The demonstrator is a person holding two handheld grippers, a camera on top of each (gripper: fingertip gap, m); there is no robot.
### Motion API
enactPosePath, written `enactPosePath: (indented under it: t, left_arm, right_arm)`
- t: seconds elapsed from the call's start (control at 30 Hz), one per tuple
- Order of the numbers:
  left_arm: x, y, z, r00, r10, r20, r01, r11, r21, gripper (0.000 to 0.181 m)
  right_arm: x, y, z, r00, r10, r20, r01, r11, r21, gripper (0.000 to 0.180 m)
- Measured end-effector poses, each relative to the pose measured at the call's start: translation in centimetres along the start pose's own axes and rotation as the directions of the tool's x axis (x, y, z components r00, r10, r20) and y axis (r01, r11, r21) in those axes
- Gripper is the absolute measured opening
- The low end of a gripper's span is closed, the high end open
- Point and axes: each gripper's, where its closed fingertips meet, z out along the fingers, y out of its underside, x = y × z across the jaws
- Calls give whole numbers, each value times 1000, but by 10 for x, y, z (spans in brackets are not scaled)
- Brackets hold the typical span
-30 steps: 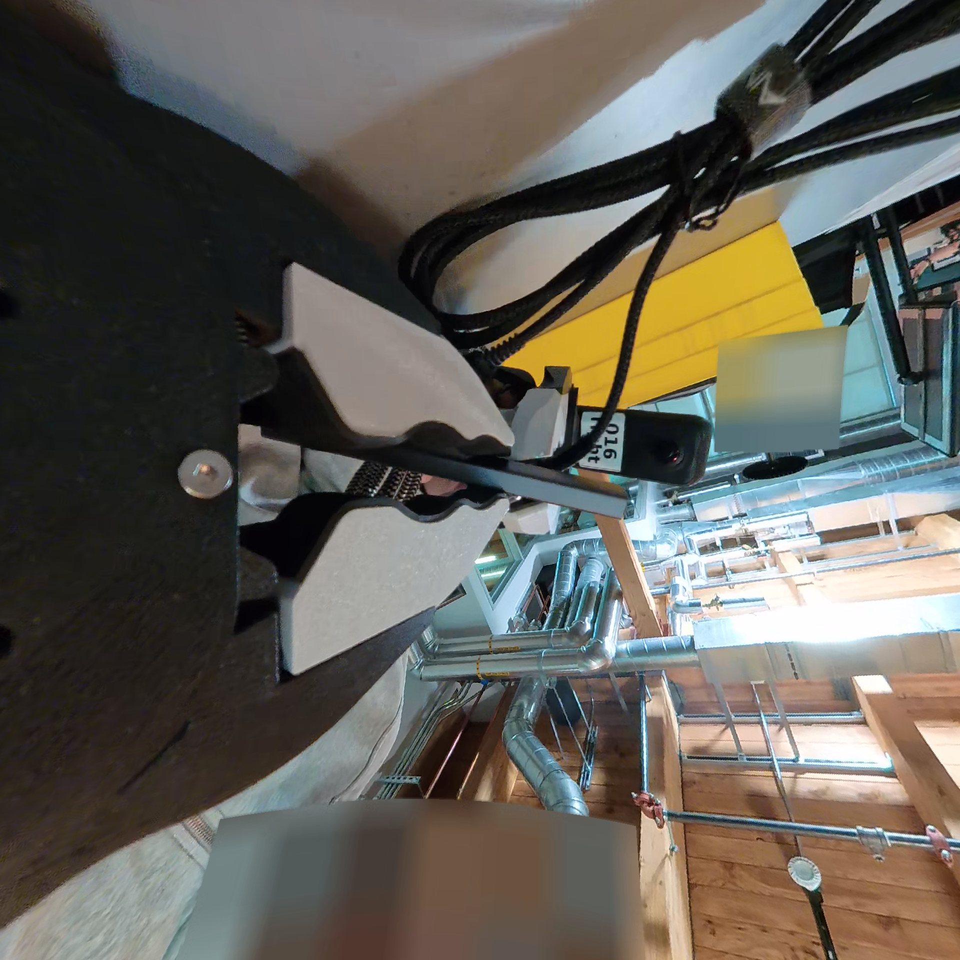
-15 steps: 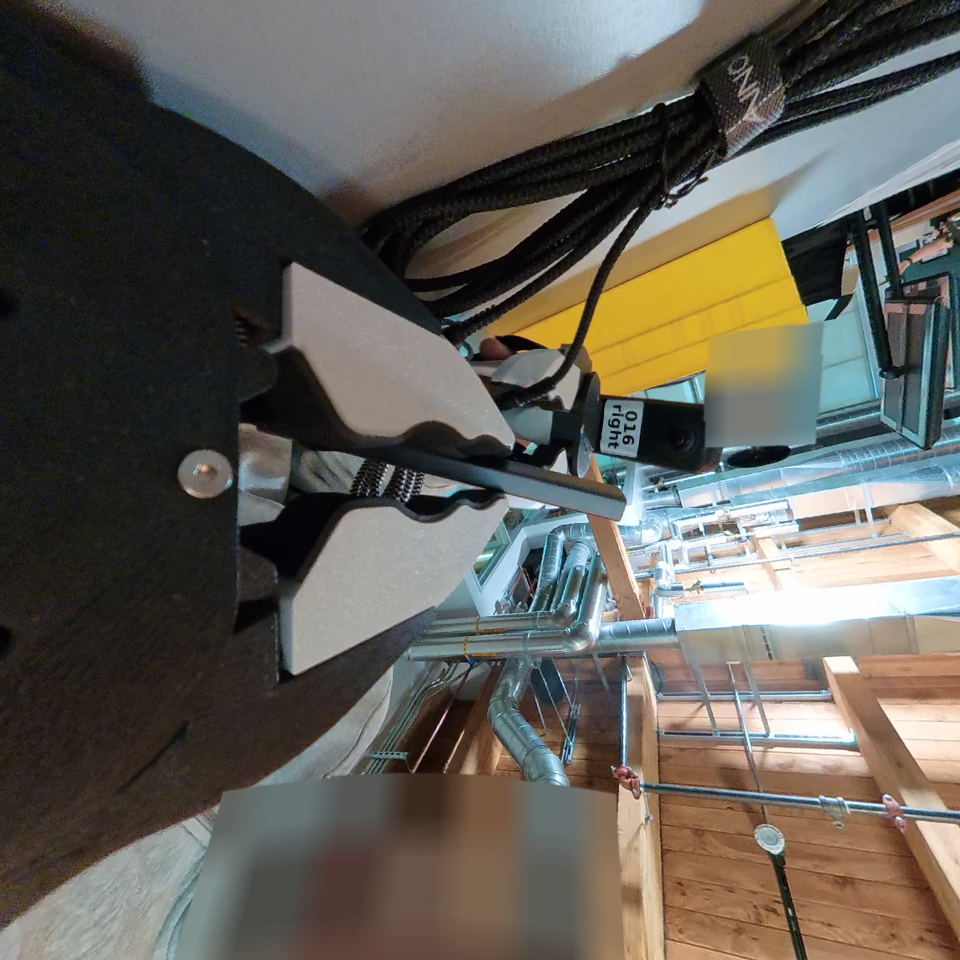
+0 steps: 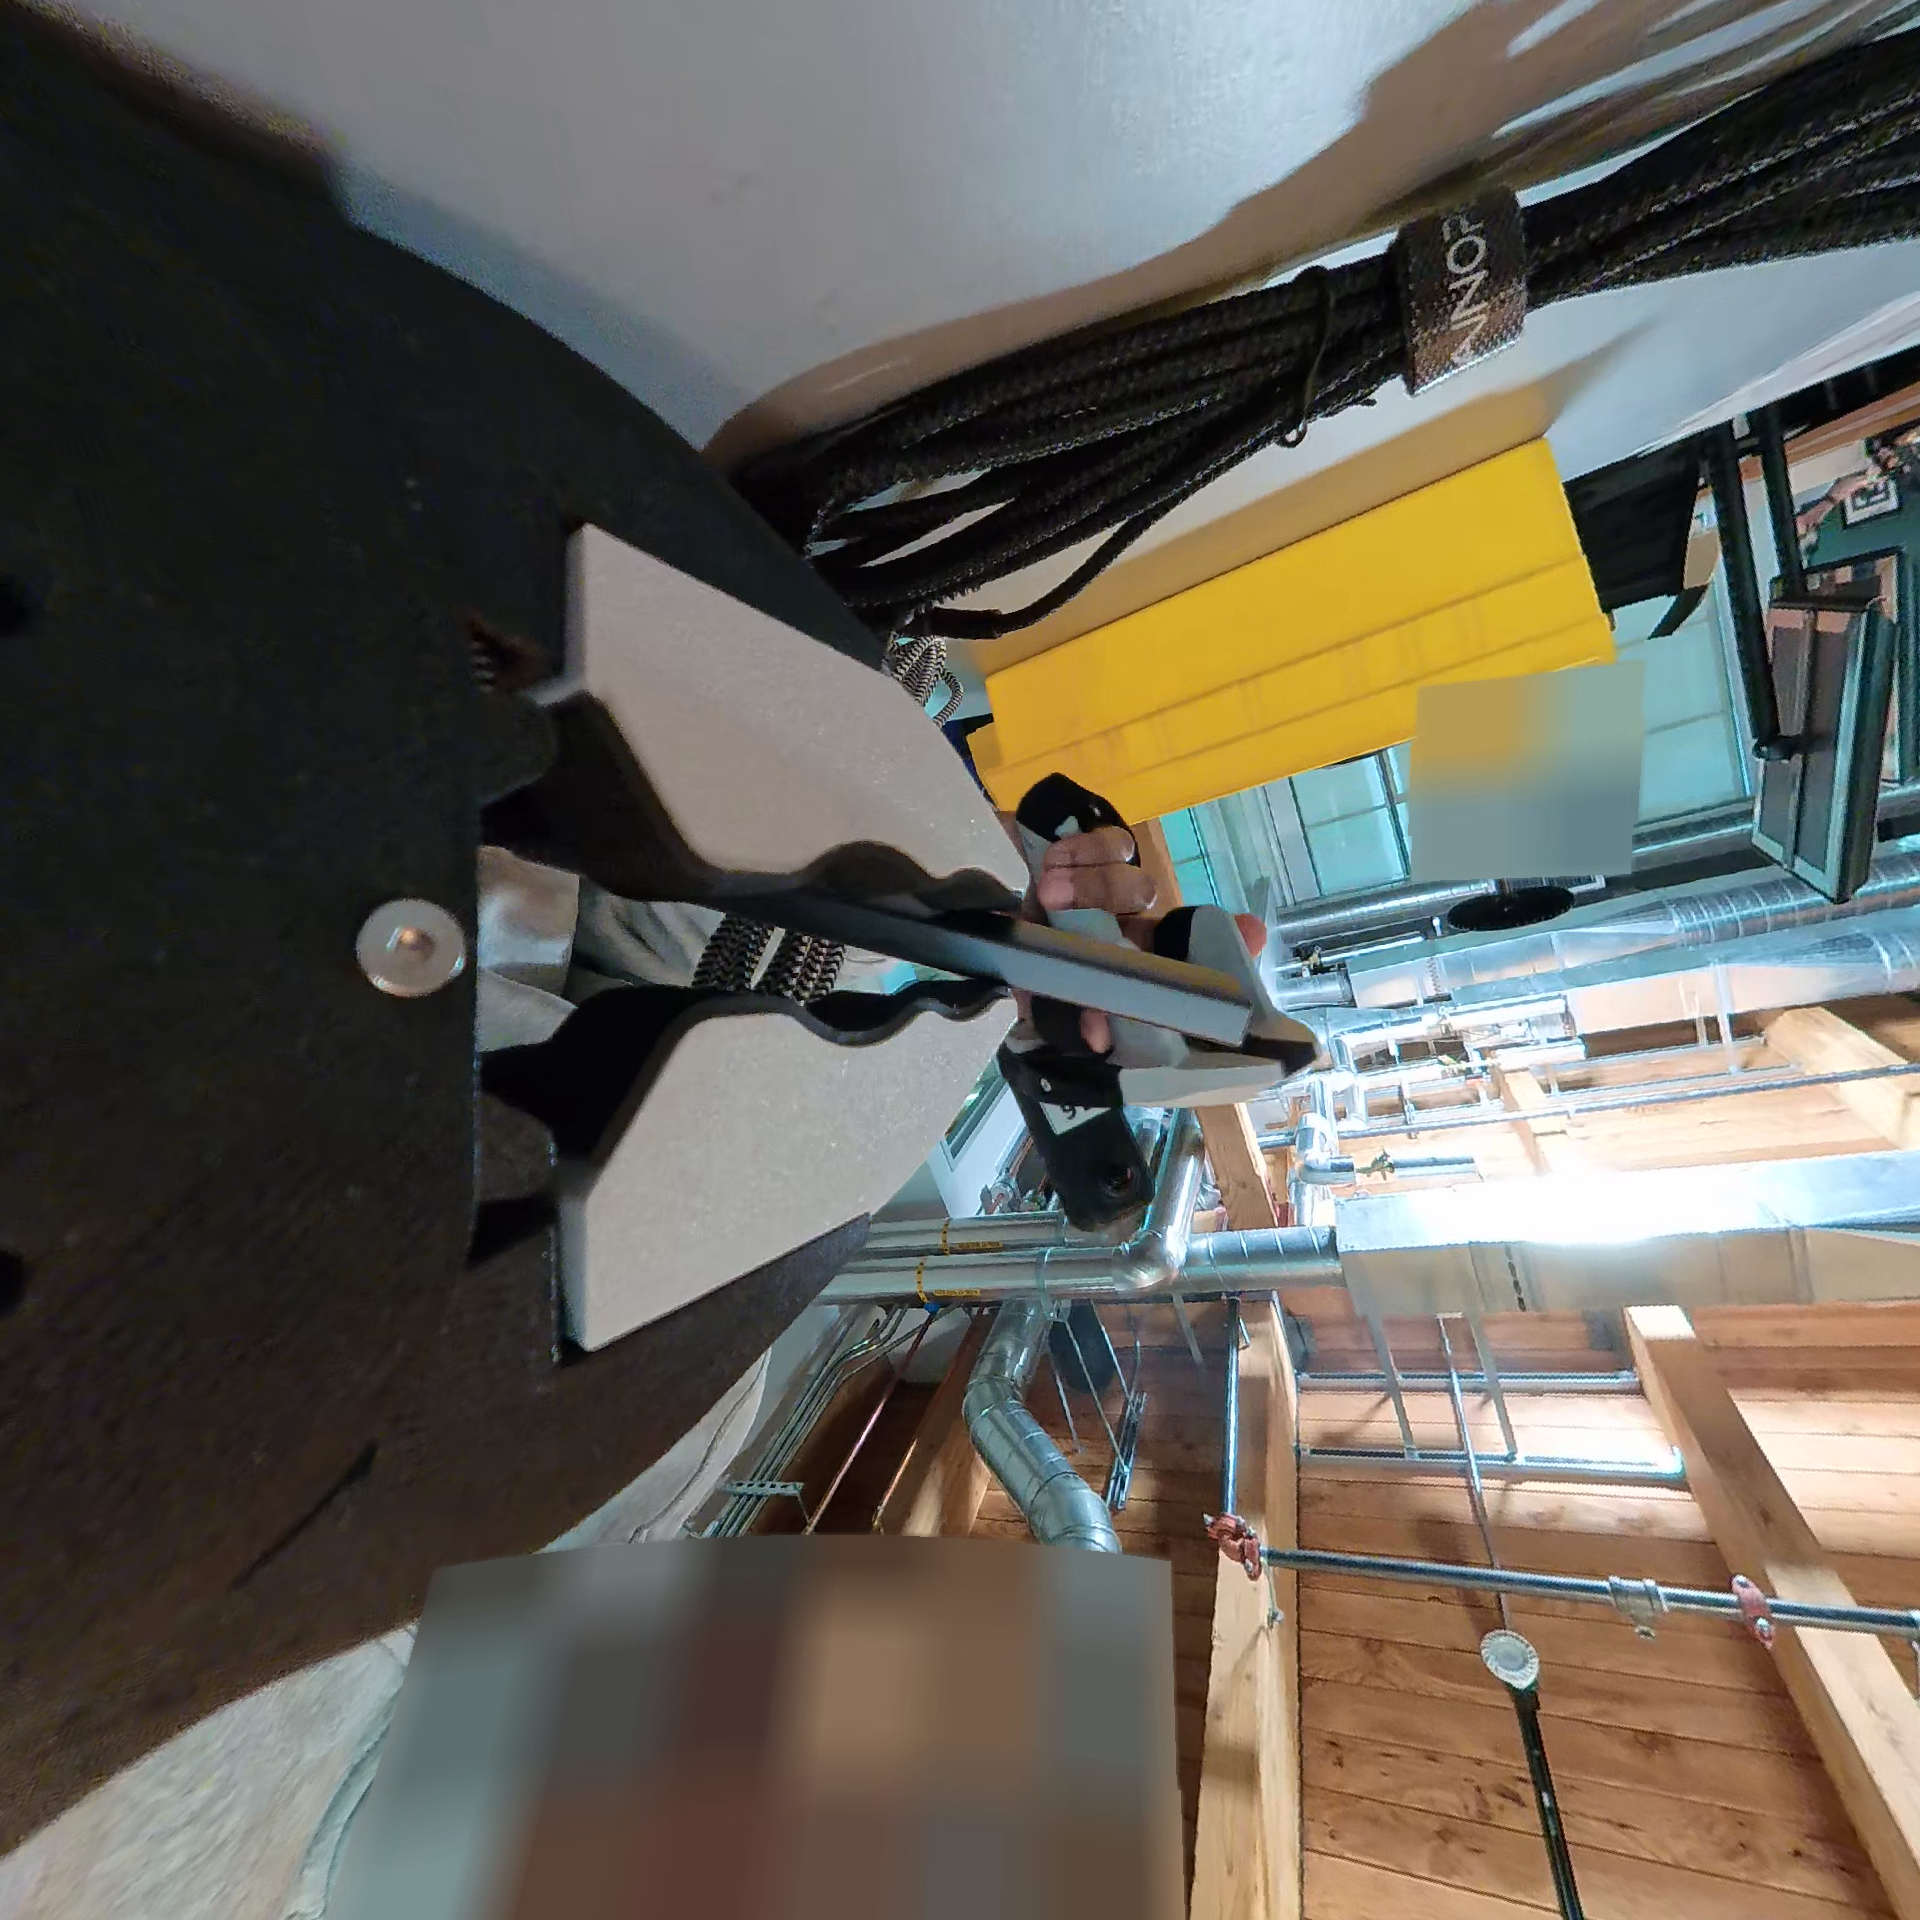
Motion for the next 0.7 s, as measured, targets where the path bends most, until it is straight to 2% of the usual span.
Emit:
enactPosePath:
  t: [0.03,0.1,0.13,0.33,0.43,0.53,0.6,0.7]
  left_arm:
    - [0,0,0,1000,0,0,0,1000,0,13]
    - [0,0,0,1000,1,1,-1,1000,-1,13]
    - [0,0,0,1000,1,1,-1,1000,-2,13]
    - [0,2,1,1000,-3,-2,3,1000,-15,13]
    - [0,3,1,1000,-5,-3,5,1000,-20,13]
    - [0,4,2,1000,-9,-6,8,999,-31,14]
    - [0,7,3,1000,-15,-8,14,999,-49,14]
    - [-1,9,4,1000,-19,-2,18,998,-64,13]
  right_arm:
    - [-3,1,2,999,38,12,-39,999,20,14]
    - [-11,15,9,987,149,62,-146,988,-47,0]
    - [-16,22,13,978,183,97,-173,980,-99,0]
    - [-41,21,18,988,-10,154,25,995,-98,0]
    - [-38,28,19,991,-5,131,18,995,-99,0]
    - [-44,59,21,958,175,225,-110,955,-275,0]
    - [-52,83,20,900,340,273,-208,885,-416,0]
    - [-70,116,13,783,544,301,-266,730,-629,24]
